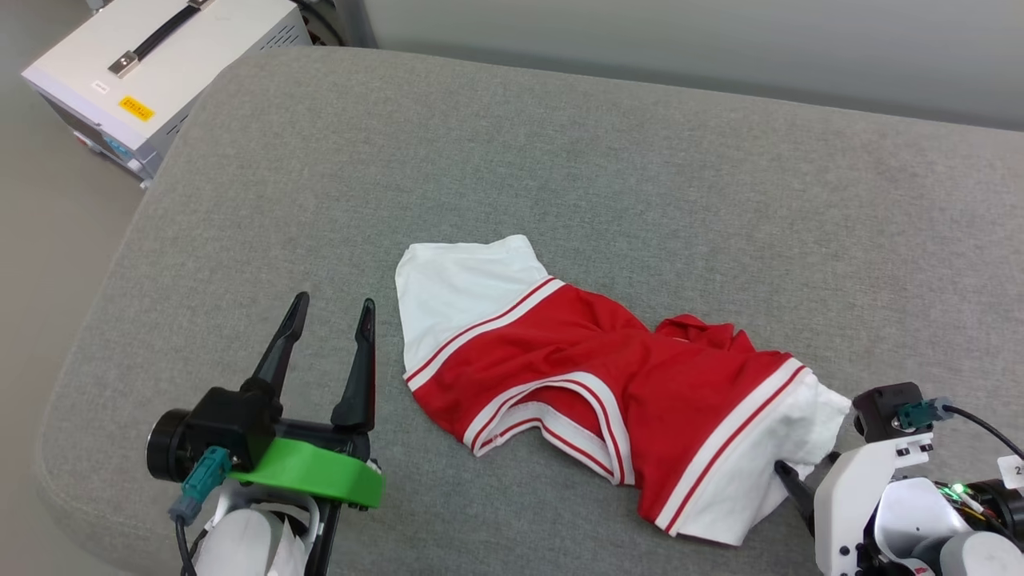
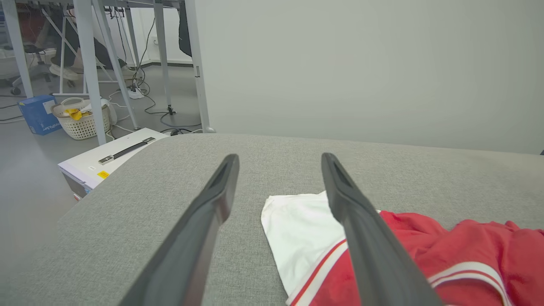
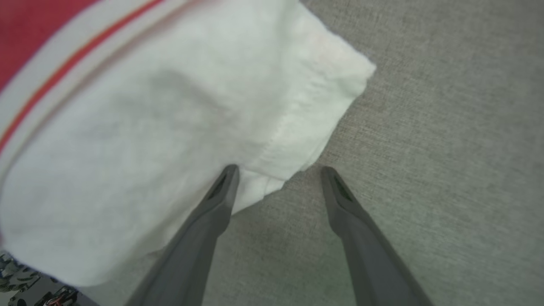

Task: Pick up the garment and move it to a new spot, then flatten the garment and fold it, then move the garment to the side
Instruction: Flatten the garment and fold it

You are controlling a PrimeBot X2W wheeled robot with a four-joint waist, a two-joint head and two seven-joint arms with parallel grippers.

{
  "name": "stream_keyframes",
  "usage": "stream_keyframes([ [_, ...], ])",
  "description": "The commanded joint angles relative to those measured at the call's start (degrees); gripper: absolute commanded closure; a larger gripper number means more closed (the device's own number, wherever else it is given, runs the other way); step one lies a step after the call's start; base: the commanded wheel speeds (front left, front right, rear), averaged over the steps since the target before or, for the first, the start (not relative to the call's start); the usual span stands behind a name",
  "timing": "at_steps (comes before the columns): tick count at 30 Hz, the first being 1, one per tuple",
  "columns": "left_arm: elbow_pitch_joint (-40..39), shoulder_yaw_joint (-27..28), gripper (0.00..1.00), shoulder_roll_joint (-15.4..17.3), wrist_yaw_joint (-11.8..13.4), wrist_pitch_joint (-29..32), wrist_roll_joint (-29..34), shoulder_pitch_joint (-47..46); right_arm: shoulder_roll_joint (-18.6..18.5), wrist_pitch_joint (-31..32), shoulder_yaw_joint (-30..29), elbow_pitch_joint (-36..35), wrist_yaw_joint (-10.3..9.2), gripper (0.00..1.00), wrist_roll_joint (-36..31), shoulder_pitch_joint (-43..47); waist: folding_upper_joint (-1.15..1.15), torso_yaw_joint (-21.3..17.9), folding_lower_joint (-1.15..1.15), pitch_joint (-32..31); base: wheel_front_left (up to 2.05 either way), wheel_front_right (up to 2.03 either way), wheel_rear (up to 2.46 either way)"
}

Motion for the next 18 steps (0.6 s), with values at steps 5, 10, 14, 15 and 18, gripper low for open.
stream_keyframes([
  [5, 0.06, 0.14, 0.0, -0.32, -0.29, -0.32, 0.33, -1.43, -0.05, 0.04, 1.79, 3.95, -0.03, 0.01, -0.42, -1.35, 0.68, 1.68, 0.0, 1.74, 0.0, 0.0, 0.0],
  [10, 0.2, 0.11, 0.0, -0.14, -0.3, -0.32, 0.18, -1.58, -0.69, -0.23, 3.21, 6.48, -0.03, 1.0, -0.04, -1.35, 0.68, 1.51, 0.0, 1.67, 0.0, 0.0, 0.0],
  [14, 0.63, 0.2, 0.0, 0.17, -0.31, -0.32, -0.03, -1.18, -0.98, -1.59, 2.51, 6.59, -0.03, 1.0, 0.31, -1.57, 0.68, 0.46, 0.0, 0.69, 0.0, 0.0, 0.0],
  [15, 0.75, 0.12, 0.0, 0.23, -0.31, -0.32, -0.03, -1.11, -1.16, -1.8, 2.23, 6.49, -0.03, 1.0, 0.3, -1.59, 0.68, 0.17, 0.0, 0.39, 0.0, 0.0, 0.0],
  [18, 0.92, -0.17, 0.0, 0.3, -0.31, -0.32, -0.07, -0.78, -2.2, -2.19, 0.92, 5.66, -0.03, 1.0, 0.18, -1.56, 0.68, -0.88, 0.0, -0.81, 0.0, 0.0, 0.0],
])
